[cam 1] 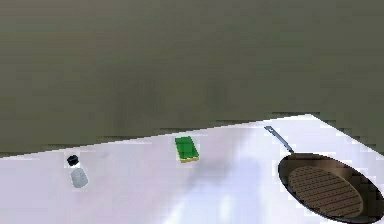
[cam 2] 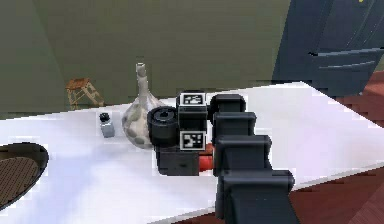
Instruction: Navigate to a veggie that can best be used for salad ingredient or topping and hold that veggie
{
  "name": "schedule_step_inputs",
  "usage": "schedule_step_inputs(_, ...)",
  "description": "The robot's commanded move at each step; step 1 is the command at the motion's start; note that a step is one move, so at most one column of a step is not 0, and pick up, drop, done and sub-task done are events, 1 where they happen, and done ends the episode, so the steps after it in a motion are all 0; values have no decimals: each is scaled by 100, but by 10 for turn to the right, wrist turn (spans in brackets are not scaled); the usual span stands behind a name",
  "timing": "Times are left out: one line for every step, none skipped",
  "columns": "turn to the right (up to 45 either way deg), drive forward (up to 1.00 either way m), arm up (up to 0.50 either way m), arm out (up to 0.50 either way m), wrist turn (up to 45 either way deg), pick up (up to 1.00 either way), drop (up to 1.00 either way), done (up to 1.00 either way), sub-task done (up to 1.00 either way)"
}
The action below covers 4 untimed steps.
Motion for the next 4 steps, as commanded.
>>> schedule_step_inputs(0,0,0,0,150,0,0,0,0)
schedule_step_inputs(0,0,-12,0,0,0,0,0,0)
schedule_step_inputs(0,0,0,0,0,100,0,0,0)
schedule_step_inputs(0,0,10,0,0,0,0,0,0)
